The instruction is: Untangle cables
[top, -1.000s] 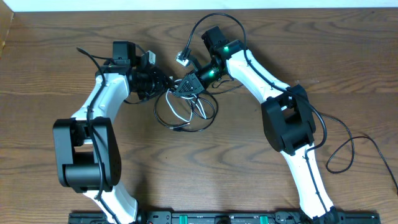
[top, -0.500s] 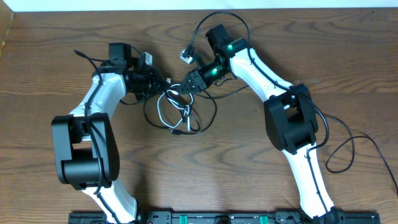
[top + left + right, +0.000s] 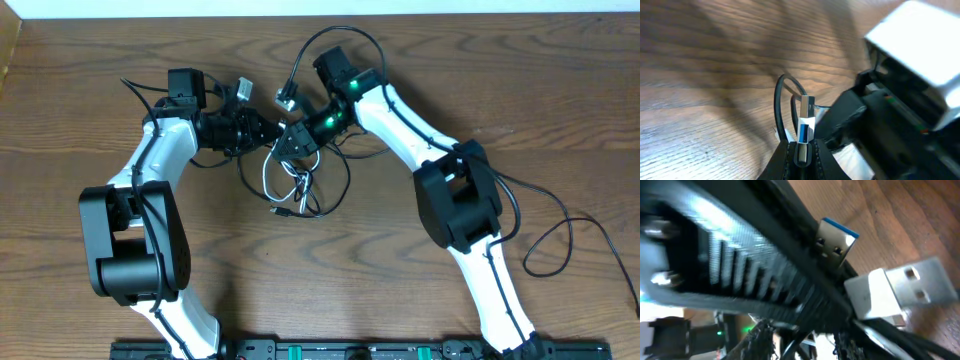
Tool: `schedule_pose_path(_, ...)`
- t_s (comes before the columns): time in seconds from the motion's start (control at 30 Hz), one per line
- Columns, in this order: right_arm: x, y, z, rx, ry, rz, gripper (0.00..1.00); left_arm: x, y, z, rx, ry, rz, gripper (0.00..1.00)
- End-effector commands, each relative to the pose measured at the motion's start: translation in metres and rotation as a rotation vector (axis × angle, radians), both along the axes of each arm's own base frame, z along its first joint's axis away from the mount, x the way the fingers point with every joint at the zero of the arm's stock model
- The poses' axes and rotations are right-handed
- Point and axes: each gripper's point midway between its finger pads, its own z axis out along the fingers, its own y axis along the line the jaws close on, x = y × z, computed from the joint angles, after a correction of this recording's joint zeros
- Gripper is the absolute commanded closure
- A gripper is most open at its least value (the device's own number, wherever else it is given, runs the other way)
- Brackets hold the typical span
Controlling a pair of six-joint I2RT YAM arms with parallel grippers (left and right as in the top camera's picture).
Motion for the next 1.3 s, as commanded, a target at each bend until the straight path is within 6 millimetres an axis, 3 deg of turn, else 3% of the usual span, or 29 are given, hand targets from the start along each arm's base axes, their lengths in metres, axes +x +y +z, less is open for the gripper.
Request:
schedule_pose_path(0.0,0.012,-0.004,0.008,-0.086,-0.078,-0.063,0.82,-0.007,-0.012,0.012,-0.106,-0.030,-0.066,0.93)
schedule_pose_path(0.17,0.028,-0.021,0.005,-0.114,-0.086,-0.107,0.99,-0.003,0.000,-0.004,0.003,-0.003,-0.015,0.93)
schedule_pose_path(0.3,0.039,-0.045,-0.003,-0.170,-0.058,-0.158,0.99,-0.002,0.004,-0.005,-0.003,0.029,0.018,0.93)
schedule_pose_path(0.43,0.052,-0.079,-0.026,-0.338,-0.060,-0.247,0.99,-0.001,0.007,0.000,-0.042,0.025,0.022,0.93)
schedule_pose_path(0.53,0.059,-0.091,-0.034,-0.400,-0.039,-0.319,0.99,-0.001,0.012,0.005,-0.077,0.022,0.029,0.93)
schedule_pose_path(0.63,0.057,-0.086,-0.030,-0.371,0.000,-0.331,0.99,0.000,0.017,0.005,-0.076,0.021,0.041,0.93)
schedule_pose_path(0.83,0.046,-0.054,-0.003,-0.169,0.052,-0.249,0.99,0.000,0.017,0.000,-0.056,0.060,0.065,0.92)
schedule_pose_path(0.93,0.046,-0.050,-0.002,-0.163,0.046,-0.247,0.99,-0.001,0.013,-0.001,-0.049,0.067,0.061,0.86)
schedule_pose_path(0.97,0.046,-0.049,-0.002,-0.162,0.048,-0.249,0.96,-0.001,0.014,-0.004,-0.032,0.077,0.072,0.83)
schedule_pose_path(1.03,0.046,-0.048,-0.001,-0.154,0.047,-0.247,0.73,0.001,0.020,-0.012,0.017,0.115,0.119,0.83)
schedule_pose_path(1.1,0.047,-0.050,0.000,-0.153,0.046,-0.250,0.59,0.001,0.024,-0.017,0.042,0.135,0.144,0.83)
schedule_pose_path(1.17,0.048,-0.050,0.003,-0.134,0.054,-0.247,0.57,0.001,0.024,-0.017,0.043,0.136,0.145,0.92)
schedule_pose_path(1.27,0.048,-0.048,0.023,-0.005,0.098,-0.211,0.52,0.001,0.024,-0.017,0.044,0.136,0.145,0.93)
